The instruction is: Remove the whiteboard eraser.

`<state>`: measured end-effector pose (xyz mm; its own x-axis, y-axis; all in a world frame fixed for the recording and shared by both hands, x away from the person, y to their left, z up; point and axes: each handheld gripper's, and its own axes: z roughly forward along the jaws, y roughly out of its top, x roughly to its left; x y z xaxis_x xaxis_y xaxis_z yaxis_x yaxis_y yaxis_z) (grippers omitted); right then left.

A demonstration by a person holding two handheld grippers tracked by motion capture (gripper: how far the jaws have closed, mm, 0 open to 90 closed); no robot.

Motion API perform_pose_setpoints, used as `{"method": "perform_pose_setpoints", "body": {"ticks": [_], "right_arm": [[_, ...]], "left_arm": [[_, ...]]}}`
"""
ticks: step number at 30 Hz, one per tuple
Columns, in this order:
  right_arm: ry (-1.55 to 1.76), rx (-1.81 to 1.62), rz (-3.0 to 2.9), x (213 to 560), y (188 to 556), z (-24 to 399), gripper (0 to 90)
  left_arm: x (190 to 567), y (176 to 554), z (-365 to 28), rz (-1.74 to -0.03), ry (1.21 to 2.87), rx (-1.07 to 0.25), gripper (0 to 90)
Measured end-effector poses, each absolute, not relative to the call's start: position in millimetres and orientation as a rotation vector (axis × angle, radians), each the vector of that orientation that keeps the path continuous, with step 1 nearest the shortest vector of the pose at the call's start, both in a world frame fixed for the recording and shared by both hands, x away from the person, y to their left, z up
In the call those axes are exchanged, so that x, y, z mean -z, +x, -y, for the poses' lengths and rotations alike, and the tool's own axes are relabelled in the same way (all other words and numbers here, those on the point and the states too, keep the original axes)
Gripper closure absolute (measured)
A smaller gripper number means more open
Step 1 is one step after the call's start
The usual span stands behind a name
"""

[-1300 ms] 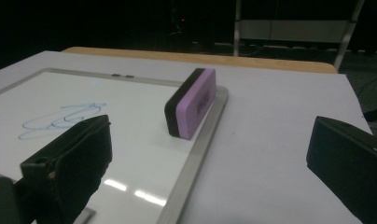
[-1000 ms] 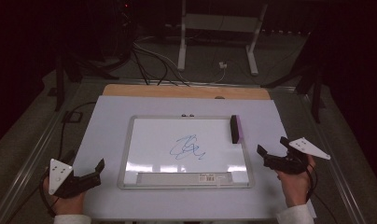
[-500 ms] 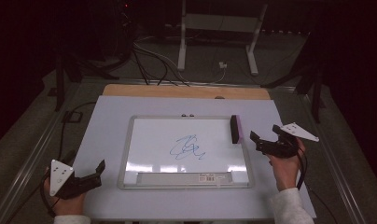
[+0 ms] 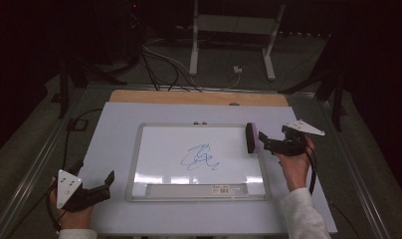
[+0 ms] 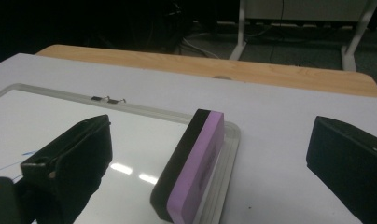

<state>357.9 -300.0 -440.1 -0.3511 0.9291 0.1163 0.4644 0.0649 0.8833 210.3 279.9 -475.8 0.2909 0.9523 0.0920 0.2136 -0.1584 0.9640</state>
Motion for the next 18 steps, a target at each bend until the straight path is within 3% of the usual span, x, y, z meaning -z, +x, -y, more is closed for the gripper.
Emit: {"method": "perform_pose_setpoints", "body": {"ticks": [6,18], "right_arm": [[1.419,-1.228,-1.877,449,369,297,1.0],[1.560,-1.187,-1.948,468,397,297,17.3]], "left_arm": [[476,210,-279,-1.094,1.601,-0.964,0.6],[477,207,-282,-1.102,1.601,-0.969,0.6]]}}
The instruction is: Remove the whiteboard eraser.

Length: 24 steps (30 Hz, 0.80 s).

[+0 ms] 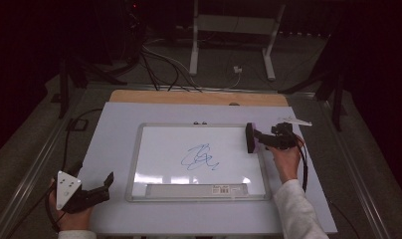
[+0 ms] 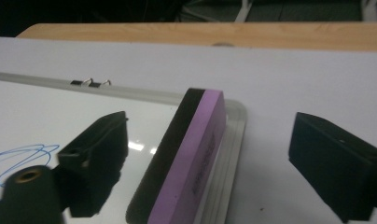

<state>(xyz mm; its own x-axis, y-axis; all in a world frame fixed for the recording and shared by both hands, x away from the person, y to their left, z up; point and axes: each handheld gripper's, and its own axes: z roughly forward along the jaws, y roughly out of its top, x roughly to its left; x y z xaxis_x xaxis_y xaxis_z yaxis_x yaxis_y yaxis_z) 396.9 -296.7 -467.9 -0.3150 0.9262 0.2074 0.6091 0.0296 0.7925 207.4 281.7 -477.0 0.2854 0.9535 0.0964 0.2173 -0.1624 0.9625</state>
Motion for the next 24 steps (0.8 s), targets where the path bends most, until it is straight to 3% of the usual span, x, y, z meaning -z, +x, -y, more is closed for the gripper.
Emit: {"method": "perform_pose_setpoints", "body": {"ticks": [6,24], "right_arm": [[1.602,-1.169,-1.964,475,402,293,29.7],[1.694,-1.168,-1.988,484,409,290,46.9]], "left_arm": [[477,208,-282,-1.106,1.592,-0.969,0.6],[476,208,-281,-1.101,1.592,-0.975,0.7]]}}
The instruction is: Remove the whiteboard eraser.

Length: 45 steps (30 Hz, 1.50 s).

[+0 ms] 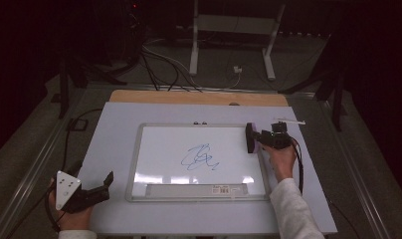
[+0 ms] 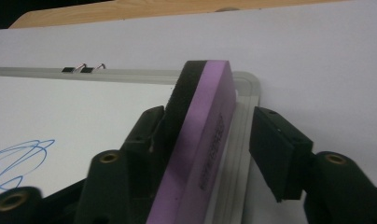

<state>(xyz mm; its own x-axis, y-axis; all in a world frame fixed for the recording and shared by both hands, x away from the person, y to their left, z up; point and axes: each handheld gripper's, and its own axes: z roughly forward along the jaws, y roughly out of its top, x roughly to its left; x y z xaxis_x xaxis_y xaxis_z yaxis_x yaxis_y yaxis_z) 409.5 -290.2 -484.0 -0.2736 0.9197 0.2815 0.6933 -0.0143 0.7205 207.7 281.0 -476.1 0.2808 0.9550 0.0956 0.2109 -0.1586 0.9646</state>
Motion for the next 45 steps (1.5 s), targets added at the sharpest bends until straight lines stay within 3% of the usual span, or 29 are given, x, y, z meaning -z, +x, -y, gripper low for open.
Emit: {"method": "perform_pose_setpoints", "body": {"ticks": [11,19,45], "right_arm": [[1.746,-1.214,-2.010,488,412,287,47.1],[1.816,-1.223,-2.034,495,418,278,34.6],[1.801,-1.143,-2.129,499,420,265,40.0]], "left_arm": [[475,207,-280,-1.101,1.591,-0.978,1.0],[475,206,-282,-1.107,1.580,-0.983,1.1],[475,203,-280,-1.109,1.584,-0.988,1.2]]}}
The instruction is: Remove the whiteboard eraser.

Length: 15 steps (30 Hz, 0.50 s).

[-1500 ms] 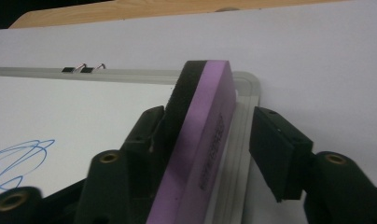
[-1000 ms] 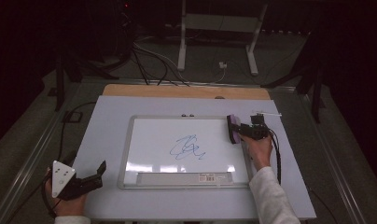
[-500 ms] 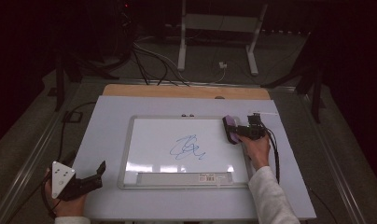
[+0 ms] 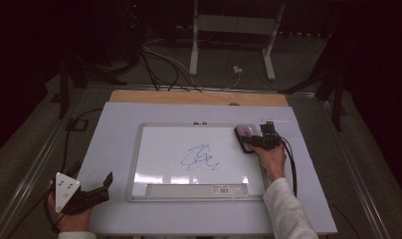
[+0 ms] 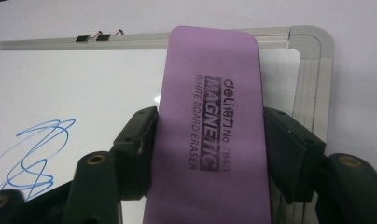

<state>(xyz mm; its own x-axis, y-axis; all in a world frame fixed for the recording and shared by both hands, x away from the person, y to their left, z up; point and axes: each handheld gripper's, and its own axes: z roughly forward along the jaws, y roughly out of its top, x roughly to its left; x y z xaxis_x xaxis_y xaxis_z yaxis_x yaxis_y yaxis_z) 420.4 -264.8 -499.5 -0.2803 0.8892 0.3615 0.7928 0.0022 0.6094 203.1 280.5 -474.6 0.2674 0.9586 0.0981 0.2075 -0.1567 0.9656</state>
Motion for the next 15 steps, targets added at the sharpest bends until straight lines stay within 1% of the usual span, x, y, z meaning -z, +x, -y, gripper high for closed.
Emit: {"method": "perform_pose_setpoints", "body": {"ticks": [15], "right_arm": [[1.739,-1.218,-2.097,484,414,260,40.5]], "left_arm": [[475,205,-280,-1.120,1.586,-0.970,1.2]]}}
